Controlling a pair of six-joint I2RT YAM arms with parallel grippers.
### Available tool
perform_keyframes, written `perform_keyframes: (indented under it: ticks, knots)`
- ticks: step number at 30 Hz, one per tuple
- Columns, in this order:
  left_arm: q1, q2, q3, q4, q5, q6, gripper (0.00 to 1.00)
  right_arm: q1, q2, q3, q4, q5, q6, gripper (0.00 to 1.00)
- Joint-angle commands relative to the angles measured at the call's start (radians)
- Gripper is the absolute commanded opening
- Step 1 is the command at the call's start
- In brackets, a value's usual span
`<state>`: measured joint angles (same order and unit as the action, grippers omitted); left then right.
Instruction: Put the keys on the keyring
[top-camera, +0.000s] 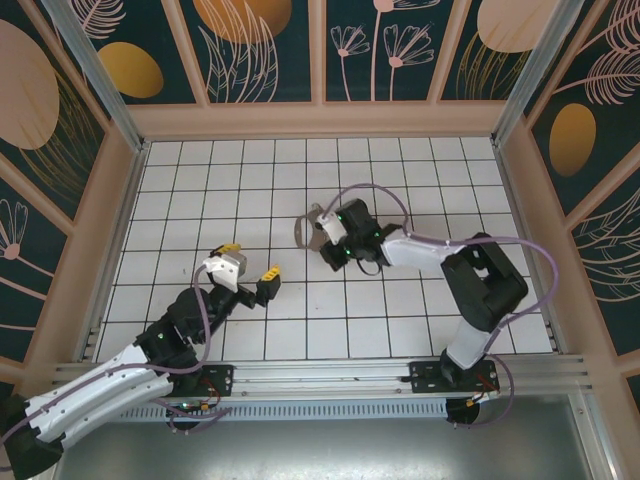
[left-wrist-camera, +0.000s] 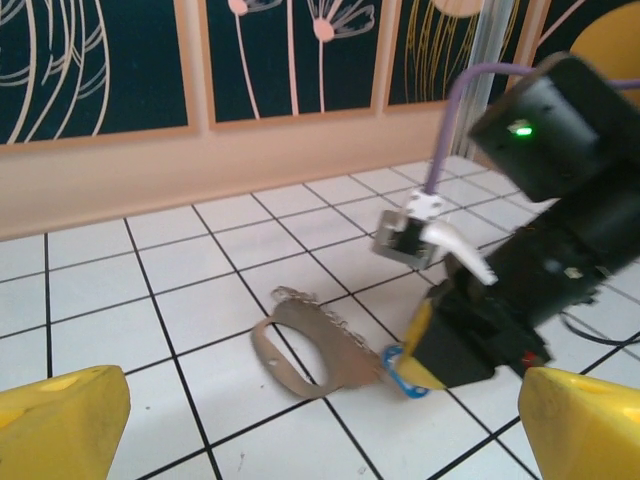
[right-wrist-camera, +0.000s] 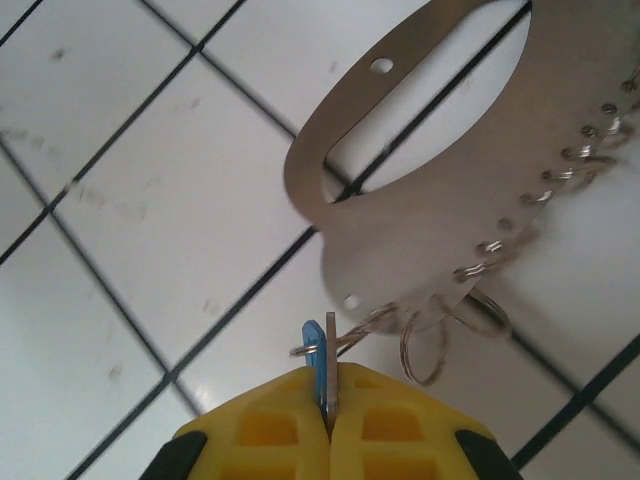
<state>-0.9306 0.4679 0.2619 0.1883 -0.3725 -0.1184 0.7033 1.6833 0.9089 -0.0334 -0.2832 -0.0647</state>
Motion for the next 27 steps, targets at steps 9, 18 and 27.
perform_keyframes:
  ticks: [9,18,27]
  knots:
    - [-0.002,0.146,0.039,0.178,-0.006,-0.111,0.99,0.064,-0.219,-0.303,0.318,0.011,0.267,0.25]
    - [-0.002,0.322,0.074,0.268,-0.070,-0.255,0.99,0.014,-0.645,-0.355,0.203,0.349,0.102,0.99]
    - [0.242,0.388,-0.031,0.464,-0.193,-0.152,0.99,-0.384,-0.825,-0.564,0.563,0.323,0.039,0.99]
